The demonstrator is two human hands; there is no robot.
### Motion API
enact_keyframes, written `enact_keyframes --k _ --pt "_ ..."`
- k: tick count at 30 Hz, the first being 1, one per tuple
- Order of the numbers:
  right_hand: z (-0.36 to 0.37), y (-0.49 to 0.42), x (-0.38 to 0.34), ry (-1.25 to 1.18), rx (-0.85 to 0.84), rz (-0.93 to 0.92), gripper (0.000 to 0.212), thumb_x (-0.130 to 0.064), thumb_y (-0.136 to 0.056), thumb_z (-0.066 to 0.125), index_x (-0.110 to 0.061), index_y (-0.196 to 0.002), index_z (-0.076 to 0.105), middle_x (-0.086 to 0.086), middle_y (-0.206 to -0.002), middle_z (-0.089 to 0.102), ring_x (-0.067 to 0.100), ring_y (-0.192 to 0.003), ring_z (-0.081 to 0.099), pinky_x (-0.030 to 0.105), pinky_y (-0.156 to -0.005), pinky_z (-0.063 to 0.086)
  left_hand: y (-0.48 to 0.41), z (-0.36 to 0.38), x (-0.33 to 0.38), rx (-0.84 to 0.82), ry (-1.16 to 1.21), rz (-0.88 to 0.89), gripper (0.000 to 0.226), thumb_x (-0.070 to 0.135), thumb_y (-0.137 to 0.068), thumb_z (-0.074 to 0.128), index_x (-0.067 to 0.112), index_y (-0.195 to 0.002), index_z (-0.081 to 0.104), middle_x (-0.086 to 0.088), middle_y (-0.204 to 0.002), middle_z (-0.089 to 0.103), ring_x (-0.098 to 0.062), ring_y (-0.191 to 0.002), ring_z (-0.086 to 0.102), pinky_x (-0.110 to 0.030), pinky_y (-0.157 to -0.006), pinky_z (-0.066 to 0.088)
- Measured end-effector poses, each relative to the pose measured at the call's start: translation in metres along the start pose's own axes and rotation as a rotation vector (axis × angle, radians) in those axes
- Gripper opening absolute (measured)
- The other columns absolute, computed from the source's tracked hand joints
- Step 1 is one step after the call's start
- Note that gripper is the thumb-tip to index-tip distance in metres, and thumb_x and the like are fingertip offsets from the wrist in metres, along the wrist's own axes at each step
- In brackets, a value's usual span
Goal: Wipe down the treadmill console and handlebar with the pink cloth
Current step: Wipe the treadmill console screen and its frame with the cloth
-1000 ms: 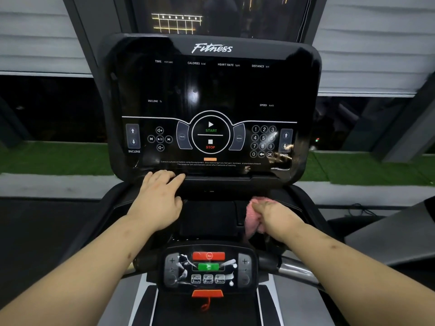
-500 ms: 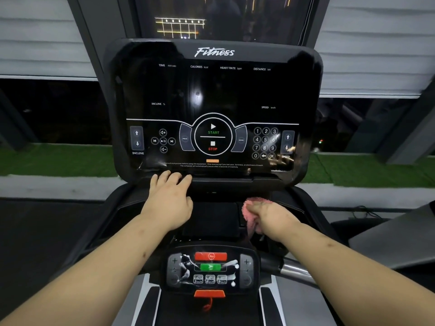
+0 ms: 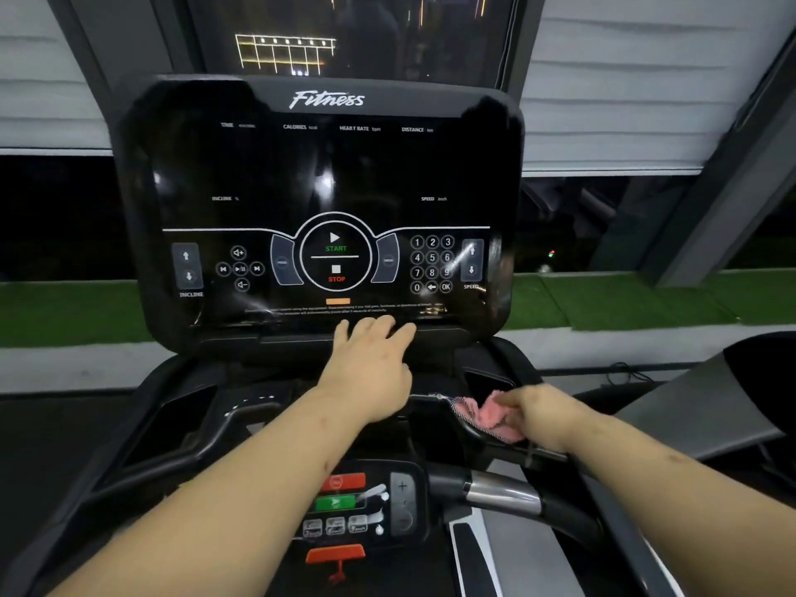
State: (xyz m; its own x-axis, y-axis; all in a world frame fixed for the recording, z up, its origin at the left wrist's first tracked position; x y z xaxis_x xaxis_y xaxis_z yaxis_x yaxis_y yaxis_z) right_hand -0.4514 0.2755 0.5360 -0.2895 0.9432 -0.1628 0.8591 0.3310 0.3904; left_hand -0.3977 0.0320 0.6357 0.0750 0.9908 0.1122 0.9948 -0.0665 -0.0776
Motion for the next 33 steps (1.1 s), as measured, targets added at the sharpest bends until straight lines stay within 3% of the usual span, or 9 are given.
enact_keyframes --k 4,9,12,15,18,21,25,28,33 --pt "0.03 0.001 0.004 -0.073 -0.034 -0.023 0.034 -0.033 -0.1 0.053 -0.03 -0.132 0.063 -0.001 -0.125 0.068 0.022 -0.115 0.064 0.028 -0.098 0.046 -0.013 0.012 0.037 -0.016 -0.002 0.045 0.066 0.036 -0.1 0.045 0.029 -0.161 0.02 -0.005 -0.165 0.021 -0.027 -0.15 0.019 -0.056 -0.124 0.01" --pt "0.033 -0.005 -0.016 -0.107 0.023 -0.113 0.036 -0.029 -0.101 0.054 -0.027 -0.137 0.059 0.002 -0.126 0.066 0.023 -0.112 0.063 0.029 -0.096 0.047 -0.022 0.017 0.054 -0.023 -0.016 0.02 0.068 0.036 -0.1 0.045 0.027 -0.162 0.018 -0.004 -0.165 0.023 -0.029 -0.149 0.021 -0.056 -0.123 0.017" --pt "0.037 -0.002 -0.01 -0.107 0.038 -0.135 0.029 -0.026 -0.099 0.059 -0.024 -0.128 0.064 0.004 -0.118 0.068 0.024 -0.108 0.065 0.025 -0.087 0.044 -0.023 0.017 0.055 -0.038 -0.011 0.018 0.071 0.031 -0.098 0.047 0.028 -0.162 0.017 -0.002 -0.164 0.024 -0.028 -0.149 0.021 -0.056 -0.122 0.018" --pt "0.036 0.008 0.019 -0.053 0.008 -0.066 0.031 -0.029 -0.096 0.063 -0.03 -0.127 0.066 -0.001 -0.115 0.069 0.022 -0.106 0.065 0.027 -0.091 0.045 -0.024 0.014 0.051 -0.084 0.016 0.03 0.078 0.021 -0.093 0.051 0.03 -0.162 0.015 0.001 -0.165 0.022 -0.025 -0.15 0.019 -0.051 -0.123 0.018" --pt "0.033 0.016 0.045 -0.044 -0.009 0.013 0.029 -0.034 -0.094 0.064 -0.028 -0.122 0.069 -0.004 -0.096 0.062 0.02 -0.088 0.059 0.025 -0.085 0.045 -0.024 0.011 0.049 -0.112 0.029 0.05 0.084 0.014 -0.09 0.053 0.03 -0.163 0.015 0.003 -0.164 0.023 -0.023 -0.149 0.02 -0.047 -0.122 0.019" --pt "0.032 0.012 0.022 -0.019 0.014 -0.078 0.028 -0.032 -0.095 0.061 -0.023 -0.121 0.068 0.003 -0.112 0.07 0.023 -0.1 0.064 0.026 -0.084 0.045 -0.024 0.012 0.05 -0.13 0.038 0.061 0.087 0.013 -0.087 0.054 0.031 -0.163 0.015 0.004 -0.164 0.023 -0.022 -0.148 0.02 -0.046 -0.122 0.019" --pt "0.022 -0.011 -0.04 -0.1 0.121 -0.166 0.028 -0.027 -0.101 0.052 -0.014 -0.125 0.059 0.013 -0.116 0.066 0.034 -0.106 0.064 0.041 -0.09 0.052 -0.027 0.013 0.047 -0.144 0.065 0.077 0.087 0.013 -0.087 0.056 0.031 -0.163 0.016 0.004 -0.163 0.024 -0.022 -0.148 0.021 -0.045 -0.122 0.019" --pt "0.019 -0.03 -0.068 -0.105 0.226 -0.231 0.045 -0.035 -0.098 0.055 -0.015 -0.139 0.053 0.009 -0.133 0.058 0.032 -0.118 0.058 0.043 -0.1 0.049 -0.029 0.015 0.043 -0.15 0.075 0.09 0.086 0.022 -0.088 0.062 0.032 -0.162 0.018 0.006 -0.162 0.025 -0.021 -0.146 0.023 -0.043 -0.121 0.022" --pt "0.015 -0.038 -0.115 0.201 0.247 -0.355 0.041 -0.039 -0.101 0.041 -0.014 -0.129 0.059 0.006 -0.122 0.061 0.029 -0.11 0.056 0.04 -0.098 0.044 -0.03 0.018 0.042 -0.15 0.084 0.079 0.094 0.023 -0.081 0.068 0.033 -0.161 0.02 0.008 -0.161 0.027 -0.02 -0.145 0.025 -0.042 -0.119 0.023"
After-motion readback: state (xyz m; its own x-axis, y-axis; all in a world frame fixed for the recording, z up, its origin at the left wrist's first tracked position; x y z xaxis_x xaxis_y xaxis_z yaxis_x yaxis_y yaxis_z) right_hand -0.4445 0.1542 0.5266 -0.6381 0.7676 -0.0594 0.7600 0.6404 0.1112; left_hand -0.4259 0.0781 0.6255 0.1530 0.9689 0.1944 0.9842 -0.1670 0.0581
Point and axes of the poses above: each hand's wrist, its own y-axis away from the middle knuckle, its own z-axis out of the palm, x = y × z, the point moved 8 cm from there along -y, towards the middle knuckle
